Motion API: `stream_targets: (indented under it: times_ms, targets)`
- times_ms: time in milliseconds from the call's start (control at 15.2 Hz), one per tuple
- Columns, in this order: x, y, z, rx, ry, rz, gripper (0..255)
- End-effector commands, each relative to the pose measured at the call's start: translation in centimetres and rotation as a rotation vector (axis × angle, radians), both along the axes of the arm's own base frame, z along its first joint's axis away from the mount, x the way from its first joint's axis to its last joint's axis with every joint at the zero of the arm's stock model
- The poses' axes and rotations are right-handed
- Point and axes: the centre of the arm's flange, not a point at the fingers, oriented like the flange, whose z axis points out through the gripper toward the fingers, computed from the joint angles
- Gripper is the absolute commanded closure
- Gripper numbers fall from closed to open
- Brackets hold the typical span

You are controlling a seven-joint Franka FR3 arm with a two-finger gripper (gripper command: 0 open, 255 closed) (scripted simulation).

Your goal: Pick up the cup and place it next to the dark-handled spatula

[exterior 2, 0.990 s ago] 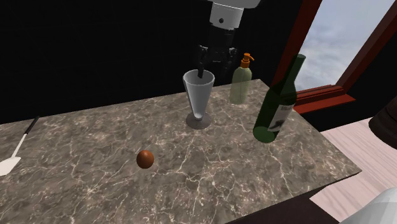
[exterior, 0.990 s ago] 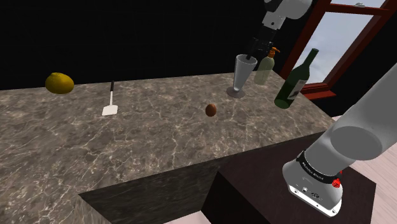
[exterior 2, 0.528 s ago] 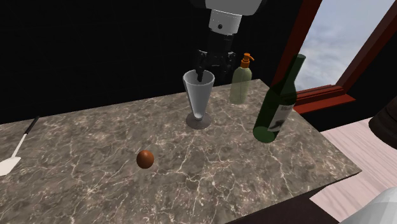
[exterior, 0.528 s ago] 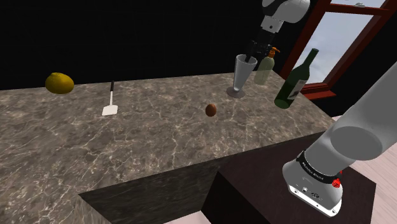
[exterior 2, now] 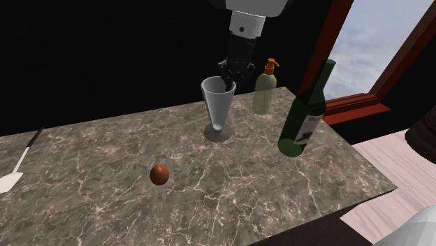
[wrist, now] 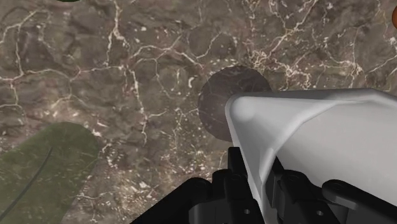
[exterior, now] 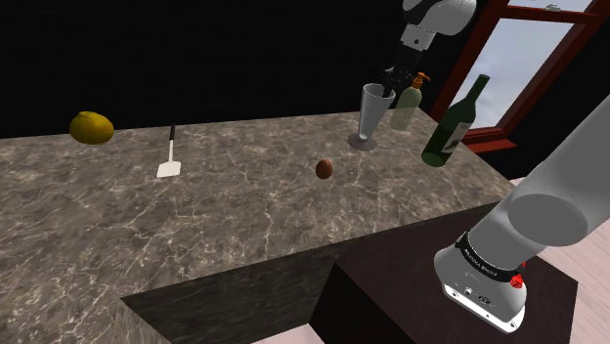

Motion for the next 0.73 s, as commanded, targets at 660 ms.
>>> stream_targets:
  times_ms: [660]
  targets:
    - [0.0, 0.0, 3.7, 0.000, 0.000, 0.000, 255]
